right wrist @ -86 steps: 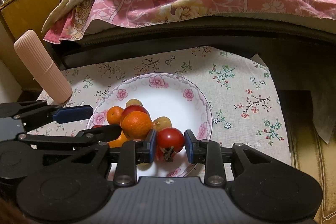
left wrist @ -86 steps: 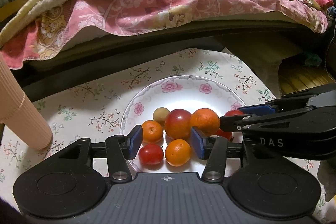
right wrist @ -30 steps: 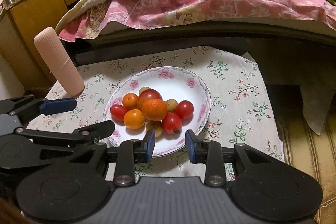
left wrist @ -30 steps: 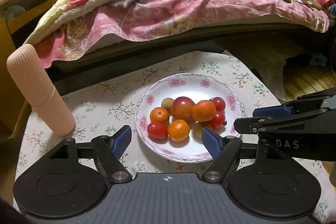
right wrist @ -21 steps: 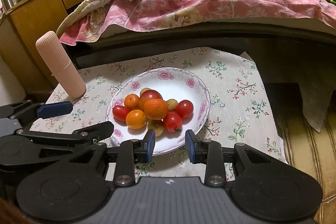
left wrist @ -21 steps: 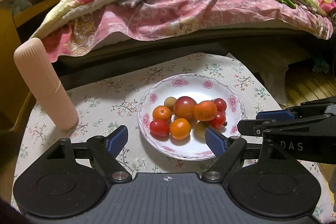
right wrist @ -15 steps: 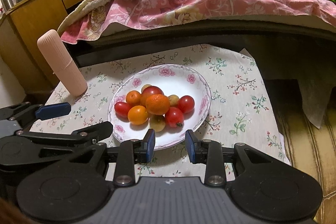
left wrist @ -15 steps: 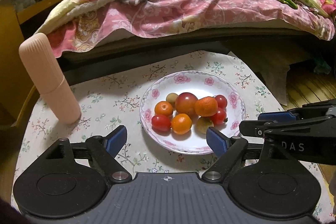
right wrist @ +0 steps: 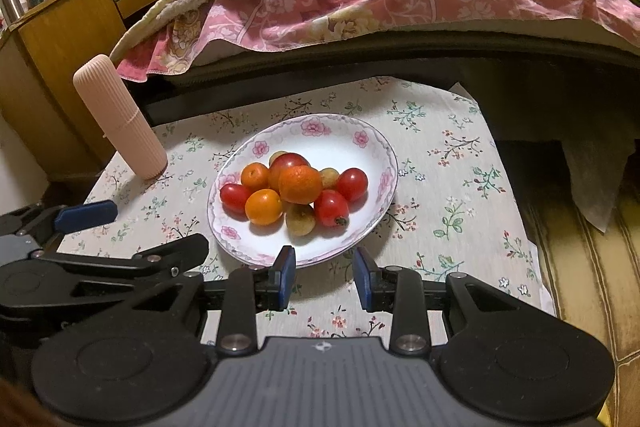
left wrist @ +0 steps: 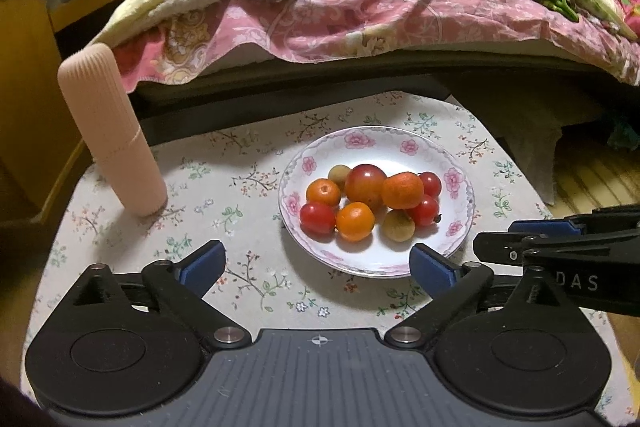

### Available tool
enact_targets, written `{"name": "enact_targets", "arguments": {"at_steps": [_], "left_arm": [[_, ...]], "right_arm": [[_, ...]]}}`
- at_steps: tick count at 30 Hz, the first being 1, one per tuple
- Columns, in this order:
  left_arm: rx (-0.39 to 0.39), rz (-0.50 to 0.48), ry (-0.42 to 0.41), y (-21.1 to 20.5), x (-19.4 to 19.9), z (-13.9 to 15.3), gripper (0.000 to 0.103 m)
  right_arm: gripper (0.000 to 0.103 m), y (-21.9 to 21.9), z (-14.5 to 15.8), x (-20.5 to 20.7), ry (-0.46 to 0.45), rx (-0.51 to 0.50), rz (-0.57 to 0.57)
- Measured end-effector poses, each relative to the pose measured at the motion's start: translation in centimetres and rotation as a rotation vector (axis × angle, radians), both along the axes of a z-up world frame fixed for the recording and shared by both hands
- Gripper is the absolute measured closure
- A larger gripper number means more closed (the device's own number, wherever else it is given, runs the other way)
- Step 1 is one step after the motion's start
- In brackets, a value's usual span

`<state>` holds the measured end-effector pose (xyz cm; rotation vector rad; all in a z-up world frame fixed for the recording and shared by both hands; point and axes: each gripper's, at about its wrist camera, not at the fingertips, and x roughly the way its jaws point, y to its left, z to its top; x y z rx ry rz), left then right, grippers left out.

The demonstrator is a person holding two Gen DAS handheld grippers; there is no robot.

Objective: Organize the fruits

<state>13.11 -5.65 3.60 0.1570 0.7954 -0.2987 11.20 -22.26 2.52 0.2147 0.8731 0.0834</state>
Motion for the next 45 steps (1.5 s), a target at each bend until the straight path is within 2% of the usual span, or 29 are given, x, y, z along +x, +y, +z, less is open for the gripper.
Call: {"name": "enact_targets", "arguments": {"at_steps": [24,33,40,45], "left_arm": [[0.016,0.049,0.0,1.4,-4.9,-0.3,0.0],[0.008,0.074,0.03,1.8,-6.8,-0.6,0.0],[0.082,0.078,0.017,1.4,-8.5,-1.0,0.0],[0.071,0.094,0.031,1.9,-9.3,-0.9,0.0]], "right_arm": [[0.066,1.2,0.0,-5.7,0.028,0.04,-0.016],[0.066,1.5,-0.1,-7.8,0.043,0.06,-0.02],[0.066,2.3,-0.1,-9.3,0.047,0.056,0.0],[0.065,2.5,0.1,-10.2,0.045,0.067,-0.003]]}}
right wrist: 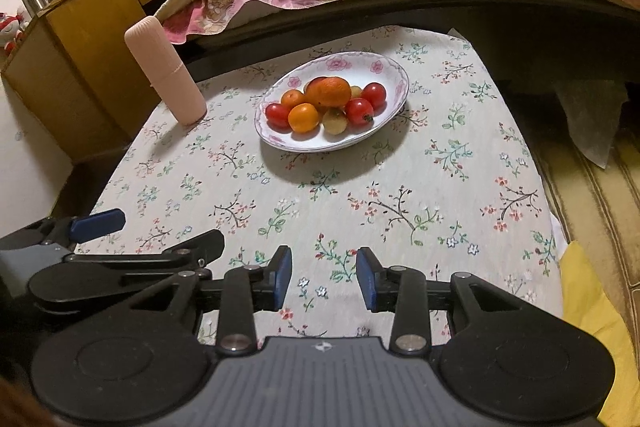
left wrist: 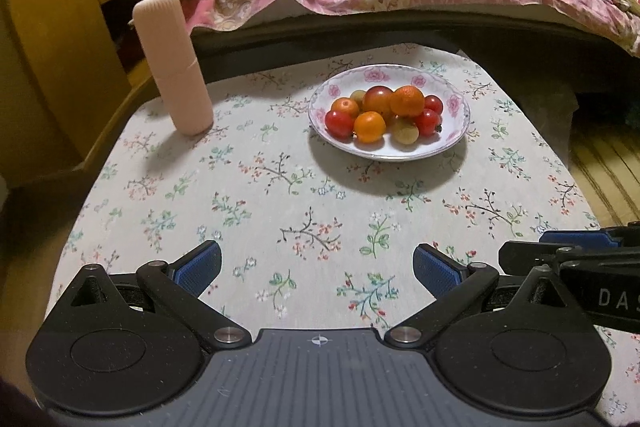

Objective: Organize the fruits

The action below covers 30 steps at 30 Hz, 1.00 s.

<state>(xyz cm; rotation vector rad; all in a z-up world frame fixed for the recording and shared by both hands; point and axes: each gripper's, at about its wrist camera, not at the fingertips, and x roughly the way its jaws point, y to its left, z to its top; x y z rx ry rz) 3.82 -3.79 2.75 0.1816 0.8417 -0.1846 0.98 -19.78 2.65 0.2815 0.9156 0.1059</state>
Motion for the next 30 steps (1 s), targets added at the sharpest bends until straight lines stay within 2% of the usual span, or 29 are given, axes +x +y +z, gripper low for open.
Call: {"name": "enact_targets", "arguments": {"at_steps": [30], "left_arm": [[-0.006,-0.002,0.025,1.1,-4.1,-0.2,0.0]], "right_arm": [[0.065,1.2,-0.3,-4.3,0.043,-0.01,-0.007]]}}
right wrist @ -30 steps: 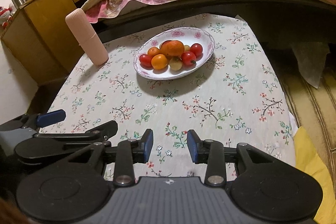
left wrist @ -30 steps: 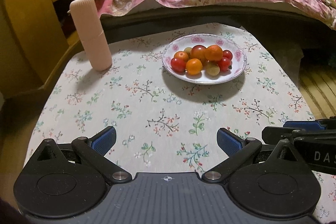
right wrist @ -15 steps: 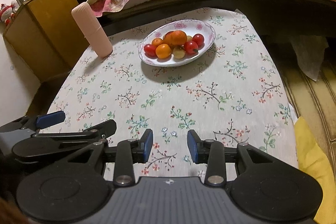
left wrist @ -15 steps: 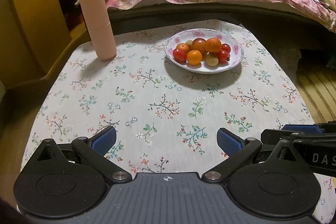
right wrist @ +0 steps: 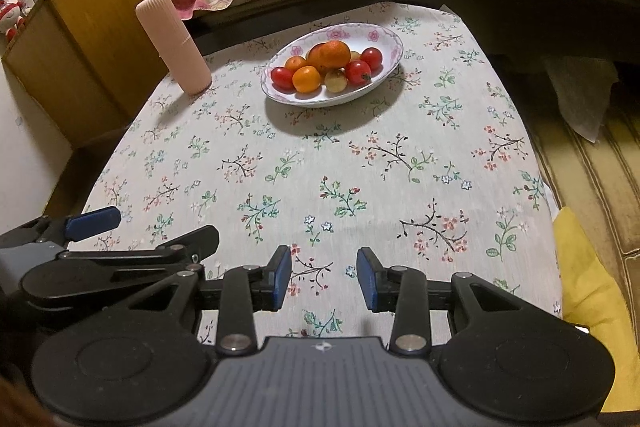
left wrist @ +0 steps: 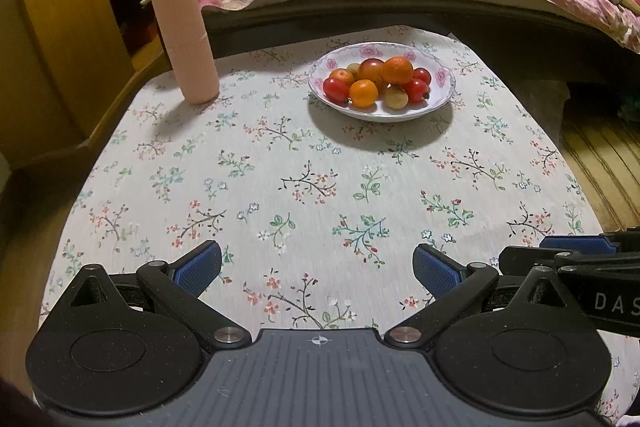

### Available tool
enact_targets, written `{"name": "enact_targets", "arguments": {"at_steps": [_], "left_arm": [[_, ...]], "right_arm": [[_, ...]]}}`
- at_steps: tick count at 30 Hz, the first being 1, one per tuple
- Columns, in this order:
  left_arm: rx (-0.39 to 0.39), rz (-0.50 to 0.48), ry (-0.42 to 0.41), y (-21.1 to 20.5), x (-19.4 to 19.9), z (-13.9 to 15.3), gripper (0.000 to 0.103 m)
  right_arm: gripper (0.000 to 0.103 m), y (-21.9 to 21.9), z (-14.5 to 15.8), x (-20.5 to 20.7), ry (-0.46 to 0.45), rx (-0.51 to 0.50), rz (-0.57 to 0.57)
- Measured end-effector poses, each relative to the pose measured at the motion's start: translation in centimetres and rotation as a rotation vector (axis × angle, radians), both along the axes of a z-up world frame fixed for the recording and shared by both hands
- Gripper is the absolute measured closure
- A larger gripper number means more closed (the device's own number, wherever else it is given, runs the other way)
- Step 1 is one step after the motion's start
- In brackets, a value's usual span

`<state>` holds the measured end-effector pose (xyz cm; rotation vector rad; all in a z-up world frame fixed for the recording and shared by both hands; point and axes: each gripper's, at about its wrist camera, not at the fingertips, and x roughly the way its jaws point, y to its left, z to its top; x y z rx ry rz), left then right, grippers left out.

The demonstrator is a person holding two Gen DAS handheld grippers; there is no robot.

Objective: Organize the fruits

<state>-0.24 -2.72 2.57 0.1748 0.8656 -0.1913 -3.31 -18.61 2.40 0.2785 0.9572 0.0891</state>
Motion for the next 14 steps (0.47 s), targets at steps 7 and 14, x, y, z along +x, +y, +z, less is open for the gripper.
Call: {"name": "enact_targets", "arguments": {"at_steps": [7,14], "left_arm": [[-0.004,-0.001,0.003,0.13,-0.15,-0.02,0.0],[0.008,0.009,-0.007,-0.03,-0.24,-0.04,0.0]], "right_arm": [[0.065,0.07,-0.04,-0.06,0.002,0.0,-0.002],[0.063,0.08,-0.06,-0.04,0.001,0.003,-0.003]]}}
